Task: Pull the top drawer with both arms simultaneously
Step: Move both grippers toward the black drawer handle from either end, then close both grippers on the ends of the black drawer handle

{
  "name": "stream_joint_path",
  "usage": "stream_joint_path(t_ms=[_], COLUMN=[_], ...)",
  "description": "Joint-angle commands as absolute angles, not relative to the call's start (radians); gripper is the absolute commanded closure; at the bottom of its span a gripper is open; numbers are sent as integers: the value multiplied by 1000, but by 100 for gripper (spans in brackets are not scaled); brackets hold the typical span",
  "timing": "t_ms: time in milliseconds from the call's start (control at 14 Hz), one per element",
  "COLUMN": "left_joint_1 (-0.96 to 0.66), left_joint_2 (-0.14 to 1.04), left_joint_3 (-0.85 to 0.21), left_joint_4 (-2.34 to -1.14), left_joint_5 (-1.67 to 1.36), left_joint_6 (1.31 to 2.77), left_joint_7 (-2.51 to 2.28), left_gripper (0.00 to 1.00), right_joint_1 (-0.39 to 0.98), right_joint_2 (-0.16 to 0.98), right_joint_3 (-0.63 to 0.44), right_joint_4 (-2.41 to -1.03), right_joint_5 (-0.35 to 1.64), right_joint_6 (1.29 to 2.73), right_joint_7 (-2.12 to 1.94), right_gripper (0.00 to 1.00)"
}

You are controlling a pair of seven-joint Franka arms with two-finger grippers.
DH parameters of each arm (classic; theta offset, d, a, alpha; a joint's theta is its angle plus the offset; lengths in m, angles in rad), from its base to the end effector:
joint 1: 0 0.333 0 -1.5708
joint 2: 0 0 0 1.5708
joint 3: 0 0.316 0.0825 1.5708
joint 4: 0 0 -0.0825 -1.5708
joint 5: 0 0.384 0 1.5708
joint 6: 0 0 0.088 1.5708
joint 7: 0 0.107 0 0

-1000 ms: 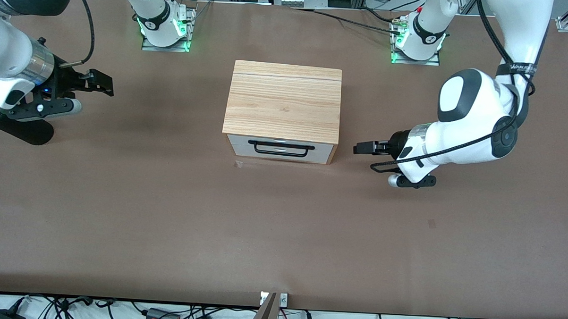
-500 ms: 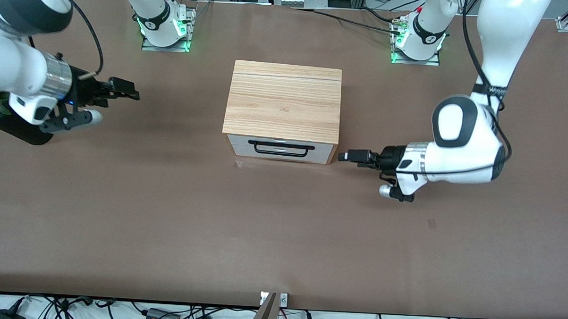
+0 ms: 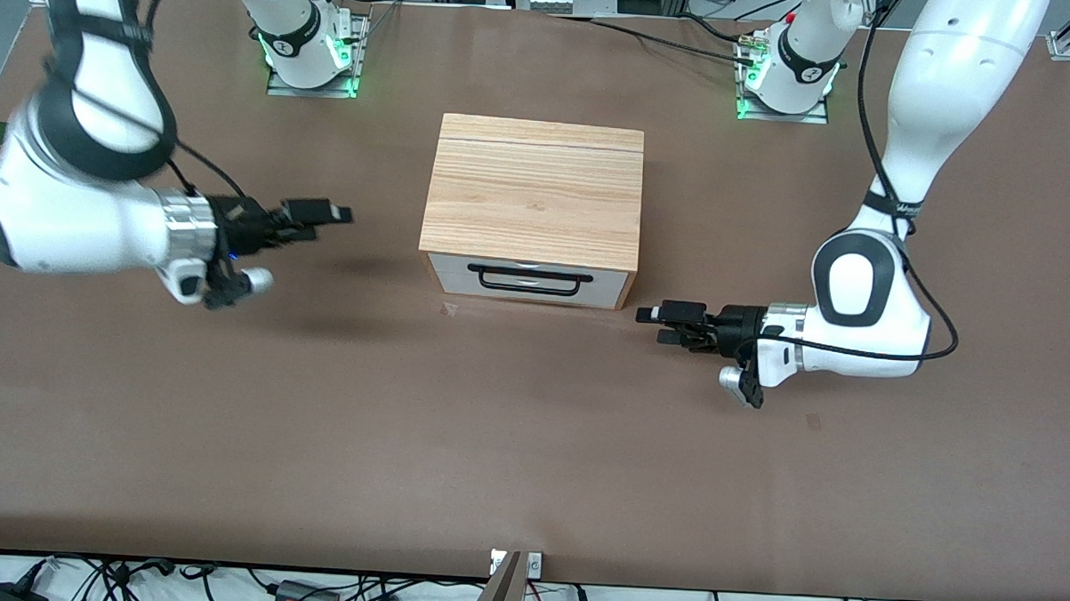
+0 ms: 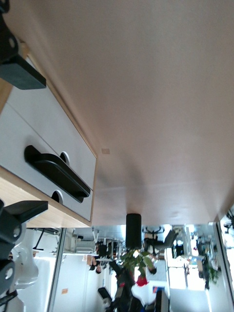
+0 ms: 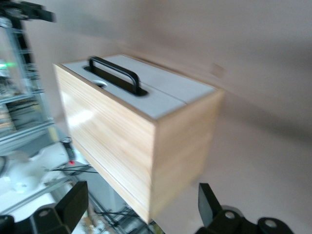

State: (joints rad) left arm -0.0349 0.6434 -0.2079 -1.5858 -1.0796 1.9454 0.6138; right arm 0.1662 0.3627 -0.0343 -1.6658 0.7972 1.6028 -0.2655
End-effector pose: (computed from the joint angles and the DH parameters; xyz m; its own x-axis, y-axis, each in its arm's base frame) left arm 0.6595 -0.2027 0.2824 0.9778 -0.2010 0.0588 -0.1447 -0.4456 0.8834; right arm 0.6044 0.1575 0.3971 0.9279 0.2850 -0.2402 0.0257 -0.6918 -0.7216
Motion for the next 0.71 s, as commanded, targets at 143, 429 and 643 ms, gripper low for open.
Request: stream_joint_path(t_ms=[143, 429, 643], left_joint_1=[-34, -49, -58], left_joint_2=[761, 794, 804], left_joint_3=[-213, -216, -216], left_joint_4=[-1551, -1581, -1601], left_joint_5=[-1313, -1483, -1529], left_joint_6=[1934, 1922, 1876], left_joint_7=[944, 960, 954], left_gripper=[0, 0, 0], right_joint_1=[242, 291, 339], right_joint_2=[489, 595, 669], right_joint_3=[-34, -34, -34], right_joint_4=[-1681, -1681, -1698], right_joint_5=[1078, 1273, 1478], right_joint_6=[1747, 1812, 1883], right_joint_7=[-480, -752, -955], right_gripper=[0, 0, 0])
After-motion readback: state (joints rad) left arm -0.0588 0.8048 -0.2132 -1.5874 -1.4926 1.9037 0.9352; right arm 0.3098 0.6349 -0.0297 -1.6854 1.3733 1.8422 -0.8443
